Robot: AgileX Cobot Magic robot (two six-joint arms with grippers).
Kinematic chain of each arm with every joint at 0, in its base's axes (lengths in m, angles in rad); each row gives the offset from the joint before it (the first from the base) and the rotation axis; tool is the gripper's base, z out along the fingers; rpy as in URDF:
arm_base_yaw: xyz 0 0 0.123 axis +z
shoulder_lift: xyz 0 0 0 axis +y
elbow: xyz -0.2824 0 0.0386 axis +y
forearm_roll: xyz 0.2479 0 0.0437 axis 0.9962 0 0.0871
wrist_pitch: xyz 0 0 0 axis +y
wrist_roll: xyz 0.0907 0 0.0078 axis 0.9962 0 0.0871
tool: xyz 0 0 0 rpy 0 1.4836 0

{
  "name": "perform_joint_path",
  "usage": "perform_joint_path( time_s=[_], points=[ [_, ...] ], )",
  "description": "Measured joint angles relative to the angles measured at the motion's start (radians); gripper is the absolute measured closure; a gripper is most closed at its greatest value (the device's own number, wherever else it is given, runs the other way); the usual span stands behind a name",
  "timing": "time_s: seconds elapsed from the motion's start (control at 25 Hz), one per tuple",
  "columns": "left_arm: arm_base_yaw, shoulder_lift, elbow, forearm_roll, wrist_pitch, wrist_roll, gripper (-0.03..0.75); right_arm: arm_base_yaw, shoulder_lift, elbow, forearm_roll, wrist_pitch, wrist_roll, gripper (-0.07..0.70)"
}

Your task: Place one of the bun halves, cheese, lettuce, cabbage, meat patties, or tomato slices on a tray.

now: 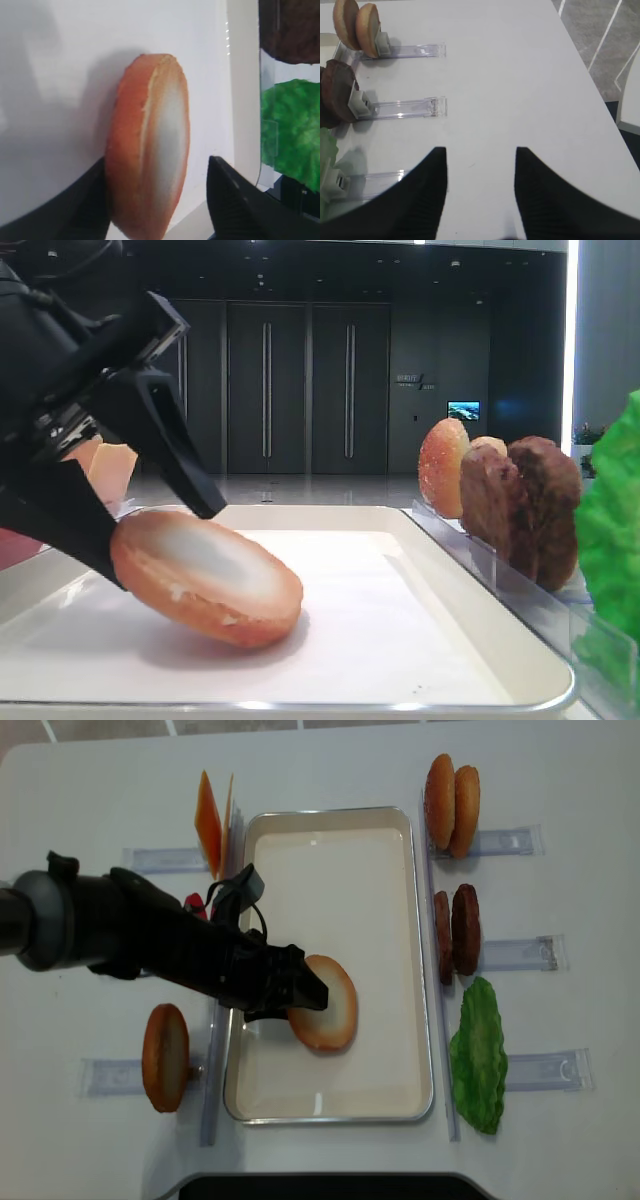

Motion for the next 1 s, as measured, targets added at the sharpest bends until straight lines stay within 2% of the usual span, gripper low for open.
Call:
perform_joint_path(
  time_s=[0.08,0.2,0.44,0.64,0.88,1.0],
  points=[
    [0.000,0.000,-0.032,0.133,0.007,-0.148,0.277,0.000,0.000,0.000,0.000,0.000,0.000,0.325],
    [0.000,0.000,-0.073,0.269,0.035,-0.273,0.276,0.000,0.000,0.000,0.000,0.000,0.000,0.325],
    [0.000,-0.031,-0.141,0.344,0.089,-0.355,0.276,0.000,0.000,0.000,0.000,0.000,0.000,0.325],
    [0.000,-0.065,-0.214,0.504,0.174,-0.505,0.276,0.000,0.000,0.000,0.000,0.000,0.000,0.325],
    [0.000,-0.100,-0.282,0.623,0.253,-0.592,0.276,0.000,0.000,0.000,0.000,0.000,0.000,0.325],
    [0.000,-0.128,-0.341,0.715,0.313,-0.654,0.276,0.000,0.000,0.000,0.000,0.000,0.000,0.325]
  ],
)
